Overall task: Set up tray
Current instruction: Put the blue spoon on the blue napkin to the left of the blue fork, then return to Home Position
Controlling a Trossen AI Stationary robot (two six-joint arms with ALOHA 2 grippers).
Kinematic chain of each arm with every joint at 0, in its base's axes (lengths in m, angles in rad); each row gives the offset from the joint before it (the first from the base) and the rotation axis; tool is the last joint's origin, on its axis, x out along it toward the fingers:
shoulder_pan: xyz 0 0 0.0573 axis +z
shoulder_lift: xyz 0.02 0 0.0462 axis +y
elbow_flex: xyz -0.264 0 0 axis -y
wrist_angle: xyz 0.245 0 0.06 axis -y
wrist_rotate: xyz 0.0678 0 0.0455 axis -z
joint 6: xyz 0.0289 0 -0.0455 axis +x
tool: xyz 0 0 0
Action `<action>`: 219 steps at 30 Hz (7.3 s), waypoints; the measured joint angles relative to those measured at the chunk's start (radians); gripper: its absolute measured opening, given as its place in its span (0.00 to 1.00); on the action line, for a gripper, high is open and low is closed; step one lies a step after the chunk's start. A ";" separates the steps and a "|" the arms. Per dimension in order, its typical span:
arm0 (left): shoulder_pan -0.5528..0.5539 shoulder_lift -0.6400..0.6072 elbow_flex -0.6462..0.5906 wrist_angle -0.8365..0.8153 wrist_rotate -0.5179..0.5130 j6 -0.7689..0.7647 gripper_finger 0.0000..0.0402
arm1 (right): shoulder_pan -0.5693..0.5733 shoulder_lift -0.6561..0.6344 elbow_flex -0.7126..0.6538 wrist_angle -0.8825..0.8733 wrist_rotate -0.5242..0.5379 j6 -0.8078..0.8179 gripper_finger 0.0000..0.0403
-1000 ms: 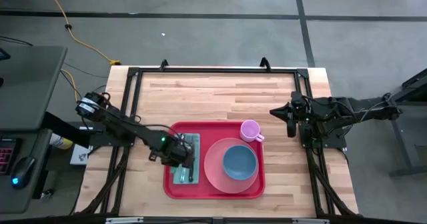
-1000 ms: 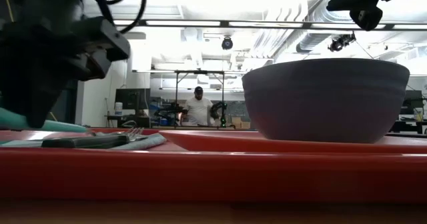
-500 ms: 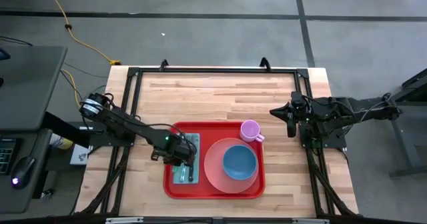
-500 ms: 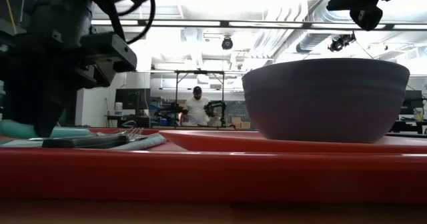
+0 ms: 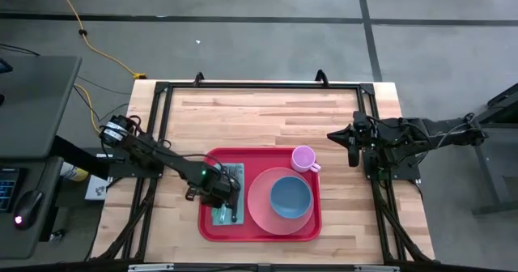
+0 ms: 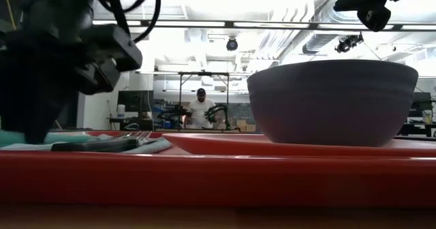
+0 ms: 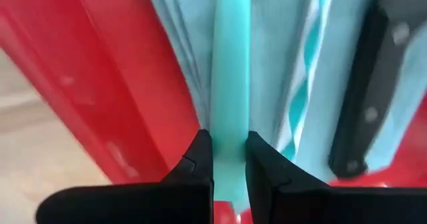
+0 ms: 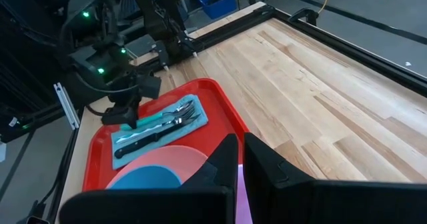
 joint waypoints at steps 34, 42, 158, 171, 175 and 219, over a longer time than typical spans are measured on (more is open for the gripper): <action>-0.015 0.062 0.066 -0.026 0.017 -0.003 0.17 | 0.002 -0.001 0.000 0.018 -0.025 -0.004 0.00; -0.015 0.061 0.064 0.008 0.011 0.004 0.36 | 0.002 -0.007 0.000 0.024 -0.027 -0.006 0.00; 0.352 -1.682 -0.470 -0.003 -0.555 1.834 0.65 | 0.001 -0.524 -0.169 0.613 0.025 -0.302 0.00; 0.352 -1.683 -0.736 0.375 -0.384 1.815 0.65 | 0.001 -0.525 -0.555 1.153 -0.005 -0.314 0.00; 0.352 -1.683 -0.764 0.393 -0.384 1.816 0.65 | 0.001 -0.525 -0.601 1.169 0.019 -0.318 0.00; 0.352 -1.548 -0.950 0.605 -0.255 2.223 0.65 | 0.001 -0.523 -0.611 0.417 0.091 -0.475 0.00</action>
